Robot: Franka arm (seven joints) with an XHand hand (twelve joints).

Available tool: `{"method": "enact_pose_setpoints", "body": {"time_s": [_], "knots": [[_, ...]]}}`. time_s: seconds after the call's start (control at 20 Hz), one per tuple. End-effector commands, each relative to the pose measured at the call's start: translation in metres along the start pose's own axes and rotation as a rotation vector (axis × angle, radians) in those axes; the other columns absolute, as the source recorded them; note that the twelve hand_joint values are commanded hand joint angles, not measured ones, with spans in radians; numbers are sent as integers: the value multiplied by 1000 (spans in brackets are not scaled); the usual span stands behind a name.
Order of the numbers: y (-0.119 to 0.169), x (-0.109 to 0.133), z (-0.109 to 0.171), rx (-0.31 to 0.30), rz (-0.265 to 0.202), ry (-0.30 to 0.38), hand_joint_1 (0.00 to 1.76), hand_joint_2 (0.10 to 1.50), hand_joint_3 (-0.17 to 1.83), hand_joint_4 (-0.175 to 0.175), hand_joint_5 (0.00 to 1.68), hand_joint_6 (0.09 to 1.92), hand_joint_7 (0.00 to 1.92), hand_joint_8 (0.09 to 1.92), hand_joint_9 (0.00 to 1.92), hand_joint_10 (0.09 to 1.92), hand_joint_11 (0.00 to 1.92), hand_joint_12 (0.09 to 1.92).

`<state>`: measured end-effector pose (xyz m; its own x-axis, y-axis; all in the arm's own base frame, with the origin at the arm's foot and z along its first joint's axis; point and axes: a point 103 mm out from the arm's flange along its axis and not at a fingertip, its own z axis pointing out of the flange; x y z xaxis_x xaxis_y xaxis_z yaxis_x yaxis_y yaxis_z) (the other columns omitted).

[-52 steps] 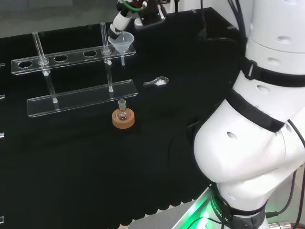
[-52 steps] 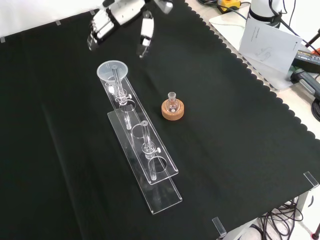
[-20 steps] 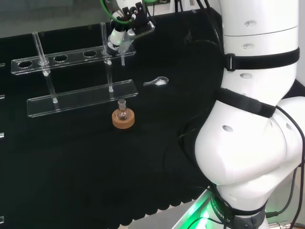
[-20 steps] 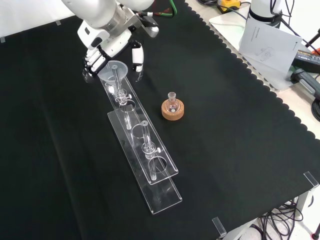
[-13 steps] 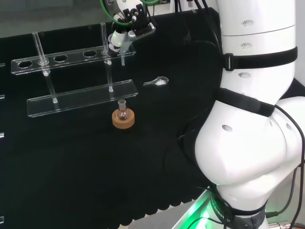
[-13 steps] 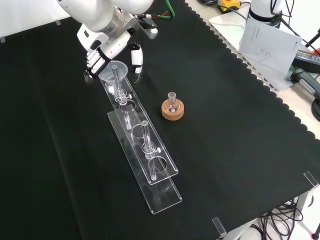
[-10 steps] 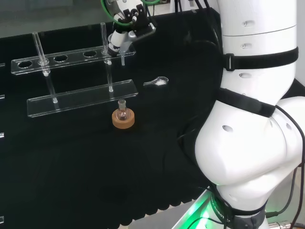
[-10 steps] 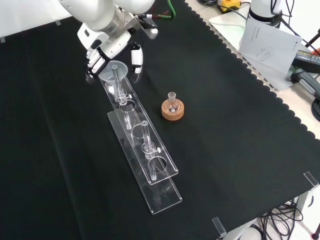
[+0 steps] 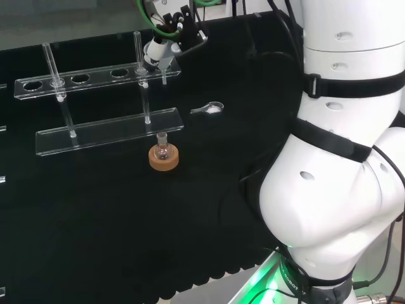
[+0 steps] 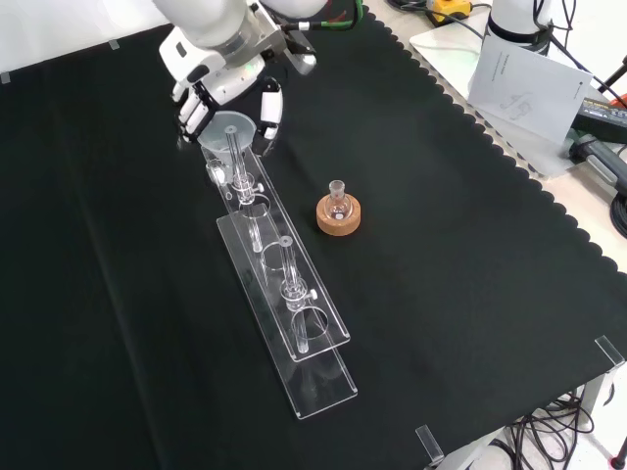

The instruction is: Pick up the funnel from the transparent funnel stand.

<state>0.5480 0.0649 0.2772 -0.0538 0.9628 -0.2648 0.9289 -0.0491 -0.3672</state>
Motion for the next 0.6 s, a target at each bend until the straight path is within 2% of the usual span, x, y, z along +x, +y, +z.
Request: {"method": "enact_pose_setpoints", "body": {"time_s": [0.05,0.6], "knots": [[-14,-4,-22,-60,18,-20,650,836,411,-39,513,87,619,731,988,598,545,1293],[-71,-21,-54,-95,57,-24,679,831,428,-43,539,87,636,734,1014,601,557,1279]]}}
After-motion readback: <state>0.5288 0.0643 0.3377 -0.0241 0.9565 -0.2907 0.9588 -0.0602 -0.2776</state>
